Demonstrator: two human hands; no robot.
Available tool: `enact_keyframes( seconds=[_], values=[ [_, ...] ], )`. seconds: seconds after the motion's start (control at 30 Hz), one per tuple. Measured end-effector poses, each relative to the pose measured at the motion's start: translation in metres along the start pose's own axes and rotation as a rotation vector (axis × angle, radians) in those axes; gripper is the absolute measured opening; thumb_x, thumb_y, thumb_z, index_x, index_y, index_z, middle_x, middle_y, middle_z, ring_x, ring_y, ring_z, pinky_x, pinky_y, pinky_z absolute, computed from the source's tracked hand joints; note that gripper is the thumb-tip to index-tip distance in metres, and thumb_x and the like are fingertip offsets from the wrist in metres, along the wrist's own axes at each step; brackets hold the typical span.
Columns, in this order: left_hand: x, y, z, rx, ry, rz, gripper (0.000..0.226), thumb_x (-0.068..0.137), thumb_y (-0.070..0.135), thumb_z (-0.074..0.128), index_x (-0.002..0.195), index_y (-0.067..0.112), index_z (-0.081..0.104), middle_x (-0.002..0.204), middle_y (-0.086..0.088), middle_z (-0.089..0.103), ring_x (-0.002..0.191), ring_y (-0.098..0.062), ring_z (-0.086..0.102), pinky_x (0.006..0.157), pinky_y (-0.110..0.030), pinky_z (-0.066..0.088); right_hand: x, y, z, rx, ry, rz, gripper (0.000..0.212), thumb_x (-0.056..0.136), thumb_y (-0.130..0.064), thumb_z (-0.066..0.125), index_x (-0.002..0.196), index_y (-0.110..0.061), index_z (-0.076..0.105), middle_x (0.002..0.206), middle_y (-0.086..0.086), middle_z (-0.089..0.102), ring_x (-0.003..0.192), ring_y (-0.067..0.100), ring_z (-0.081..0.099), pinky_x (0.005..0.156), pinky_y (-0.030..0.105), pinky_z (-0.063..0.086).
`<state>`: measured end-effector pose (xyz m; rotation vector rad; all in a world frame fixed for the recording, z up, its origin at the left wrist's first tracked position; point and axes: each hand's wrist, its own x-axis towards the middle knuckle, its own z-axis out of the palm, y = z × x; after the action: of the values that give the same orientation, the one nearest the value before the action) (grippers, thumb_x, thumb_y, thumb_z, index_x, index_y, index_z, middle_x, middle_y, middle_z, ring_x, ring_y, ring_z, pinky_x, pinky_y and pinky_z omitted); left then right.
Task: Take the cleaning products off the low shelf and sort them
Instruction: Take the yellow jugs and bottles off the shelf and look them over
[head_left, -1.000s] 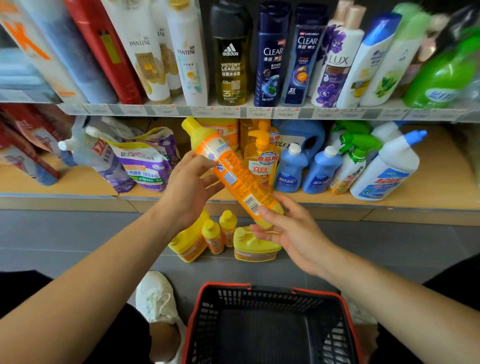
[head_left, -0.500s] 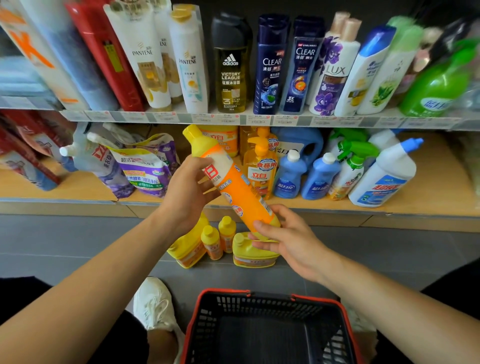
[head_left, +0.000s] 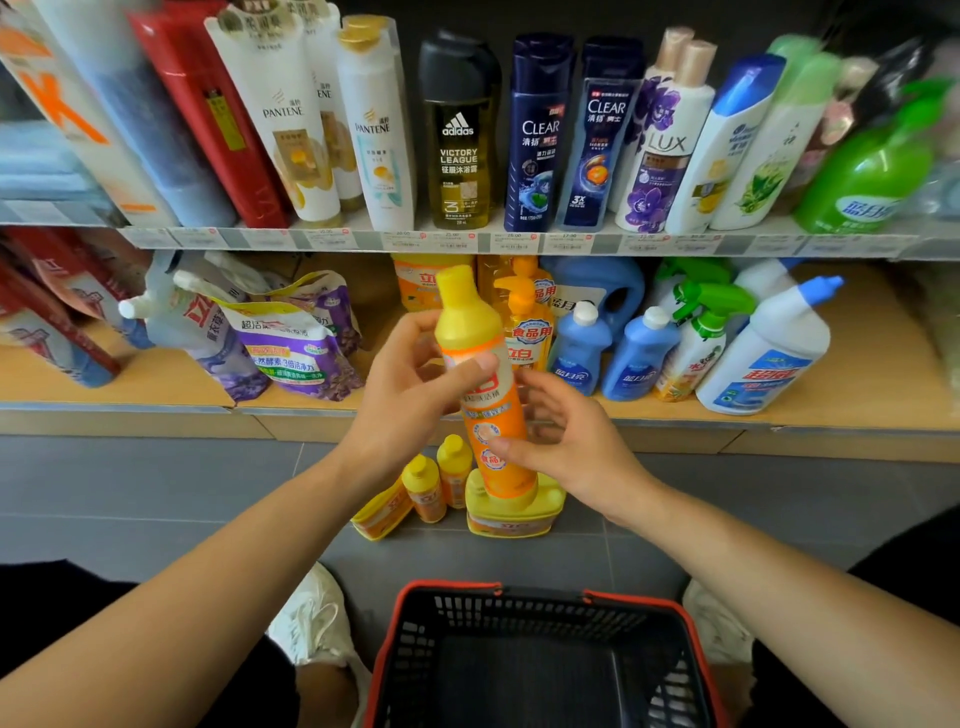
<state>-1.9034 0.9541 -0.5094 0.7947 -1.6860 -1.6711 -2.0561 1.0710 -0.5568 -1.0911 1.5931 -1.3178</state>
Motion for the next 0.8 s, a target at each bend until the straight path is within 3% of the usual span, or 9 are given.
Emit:
enact_keyframes(
  seconds=[0.17,0.27,0.43,0.53,0.63,0.8],
  values=[
    [-0.010,0.001,0.012,0.160,-0.127,0.149,0.056,0.081,0.024,0.084,0.129,0.016,0.054,0.120,-0.006,0.068,0.112,-0.028,0.066,0.092,-0.050,0.057,0.002,-0.002,-0.004,-0.028,-0.005,-0.087,0.065,0.069,-0.031,0.089,0.128,-0.030,0.060,0.119,-0.004,0.073,0.111,0.016,0.069,0.096,0.048,0.056],
    [-0.008,0.010,0.009,0.146,-0.100,0.232,0.049,0.084,0.032,0.079,0.128,0.024,0.061,0.116,0.000,0.069,0.112,-0.027,0.065,0.088,-0.046,0.060,0.000,0.002,-0.007,-0.022,0.017,-0.089,0.064,0.065,-0.035,0.089,0.123,-0.033,0.061,0.115,-0.004,0.074,0.109,0.015,0.070,0.096,0.048,0.056],
    [-0.003,0.013,-0.001,0.232,-0.156,0.358,0.037,0.094,0.019,0.070,0.130,0.025,0.065,0.119,0.005,0.071,0.108,-0.026,0.067,0.089,-0.047,0.058,-0.001,0.007,-0.012,-0.065,-0.026,-0.069,0.060,0.070,-0.023,0.089,0.123,-0.028,0.062,0.116,-0.002,0.073,0.111,0.017,0.069,0.097,0.053,0.054],
    [-0.001,0.015,-0.003,0.101,-0.243,0.287,0.035,0.097,0.015,0.063,0.131,0.019,0.064,0.126,-0.002,0.070,0.116,-0.025,0.067,0.092,-0.040,0.059,0.000,0.004,-0.017,0.038,-0.161,0.031,0.061,0.072,-0.005,0.087,0.125,-0.023,0.062,0.121,0.001,0.073,0.115,0.019,0.068,0.102,0.050,0.053],
    [0.003,0.020,-0.006,-0.050,-0.281,0.199,0.033,0.098,0.020,0.057,0.130,0.019,0.065,0.128,-0.001,0.070,0.123,-0.020,0.063,0.094,-0.029,0.054,-0.002,-0.004,-0.019,0.184,-0.381,0.111,0.061,0.074,-0.002,0.081,0.130,-0.010,0.059,0.126,0.012,0.069,0.120,0.027,0.064,0.107,0.048,0.049],
    [0.000,0.020,-0.006,-0.276,-0.370,0.074,0.036,0.095,0.028,0.058,0.129,0.025,0.066,0.126,-0.011,0.070,0.123,-0.028,0.064,0.094,-0.034,0.054,-0.005,-0.017,-0.015,0.368,-0.648,0.202,0.069,0.076,-0.006,0.071,0.139,0.006,0.045,0.126,0.018,0.065,0.115,0.032,0.064,0.104,0.052,0.048]
  ],
)
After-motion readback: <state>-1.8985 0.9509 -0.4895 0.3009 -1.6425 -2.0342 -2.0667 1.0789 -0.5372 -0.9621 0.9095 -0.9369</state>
